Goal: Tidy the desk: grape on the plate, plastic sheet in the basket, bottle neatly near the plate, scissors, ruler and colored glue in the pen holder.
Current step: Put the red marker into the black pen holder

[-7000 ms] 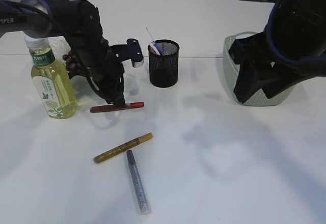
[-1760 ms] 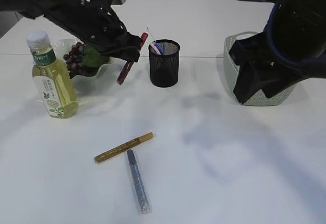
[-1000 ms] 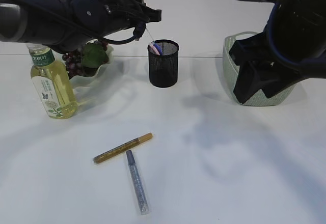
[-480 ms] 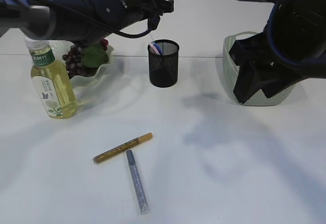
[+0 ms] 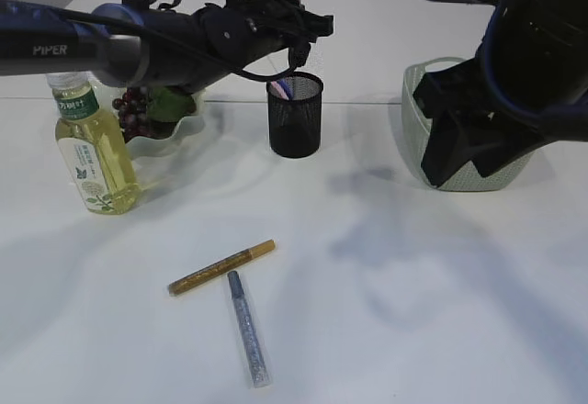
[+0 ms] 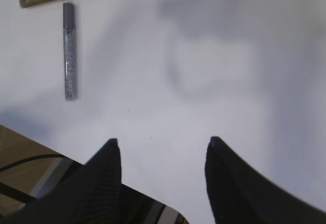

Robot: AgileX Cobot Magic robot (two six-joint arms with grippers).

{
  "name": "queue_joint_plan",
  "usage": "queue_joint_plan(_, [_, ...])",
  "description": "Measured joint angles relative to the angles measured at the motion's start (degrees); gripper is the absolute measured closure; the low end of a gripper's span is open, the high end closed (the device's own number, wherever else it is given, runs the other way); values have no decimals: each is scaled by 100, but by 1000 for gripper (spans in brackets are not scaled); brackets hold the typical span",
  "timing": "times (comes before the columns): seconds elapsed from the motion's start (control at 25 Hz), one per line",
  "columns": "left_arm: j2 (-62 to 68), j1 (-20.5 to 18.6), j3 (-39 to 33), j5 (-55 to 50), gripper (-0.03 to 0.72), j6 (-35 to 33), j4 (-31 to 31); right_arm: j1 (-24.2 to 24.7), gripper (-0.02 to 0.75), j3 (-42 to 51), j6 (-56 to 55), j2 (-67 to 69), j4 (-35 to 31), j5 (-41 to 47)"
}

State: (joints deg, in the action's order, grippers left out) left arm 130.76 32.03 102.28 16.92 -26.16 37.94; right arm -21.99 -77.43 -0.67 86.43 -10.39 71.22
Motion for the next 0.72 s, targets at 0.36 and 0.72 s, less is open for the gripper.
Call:
queue_joint_plan(0.36, [465,0,449,-116,589,258,-3,0,315,0,25,0,0,0])
queue_joint_plan(0.72, [513,13,490,-105,589,293,-113,0,315,0,67,0,0,0])
